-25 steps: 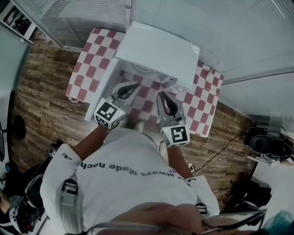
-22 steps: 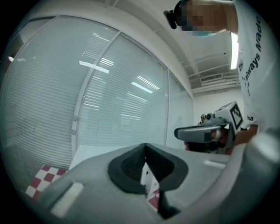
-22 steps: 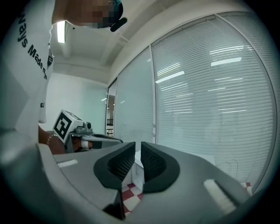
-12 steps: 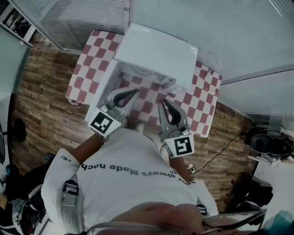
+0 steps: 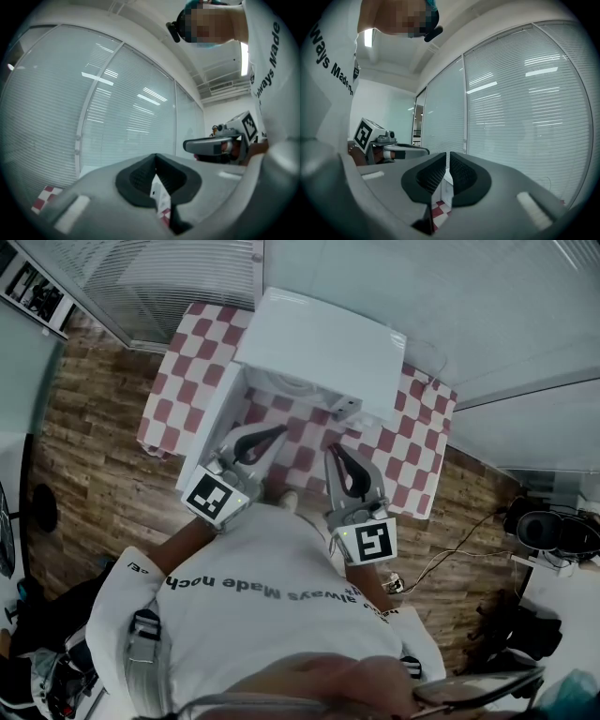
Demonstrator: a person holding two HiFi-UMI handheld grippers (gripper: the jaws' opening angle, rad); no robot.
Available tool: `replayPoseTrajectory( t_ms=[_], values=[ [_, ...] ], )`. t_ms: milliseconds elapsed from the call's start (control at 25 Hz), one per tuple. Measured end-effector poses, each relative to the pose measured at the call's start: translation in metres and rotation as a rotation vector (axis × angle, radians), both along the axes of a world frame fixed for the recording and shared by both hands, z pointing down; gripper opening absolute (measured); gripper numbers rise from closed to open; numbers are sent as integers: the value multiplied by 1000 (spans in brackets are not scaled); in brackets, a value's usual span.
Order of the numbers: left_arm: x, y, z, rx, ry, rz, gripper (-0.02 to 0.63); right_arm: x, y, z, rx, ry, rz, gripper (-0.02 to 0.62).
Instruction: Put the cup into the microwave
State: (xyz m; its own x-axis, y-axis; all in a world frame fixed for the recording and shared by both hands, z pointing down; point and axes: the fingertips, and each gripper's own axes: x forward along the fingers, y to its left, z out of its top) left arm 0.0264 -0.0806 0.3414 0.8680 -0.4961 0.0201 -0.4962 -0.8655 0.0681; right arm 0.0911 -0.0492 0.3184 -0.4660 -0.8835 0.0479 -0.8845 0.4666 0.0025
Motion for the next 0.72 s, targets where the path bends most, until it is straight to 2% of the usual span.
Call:
replayPoseTrajectory(
  t_ms=[720],
  values=[
    [2,-9,8,-20,10,-2,3,3,-9,6,-12,15,11,25]
  ],
)
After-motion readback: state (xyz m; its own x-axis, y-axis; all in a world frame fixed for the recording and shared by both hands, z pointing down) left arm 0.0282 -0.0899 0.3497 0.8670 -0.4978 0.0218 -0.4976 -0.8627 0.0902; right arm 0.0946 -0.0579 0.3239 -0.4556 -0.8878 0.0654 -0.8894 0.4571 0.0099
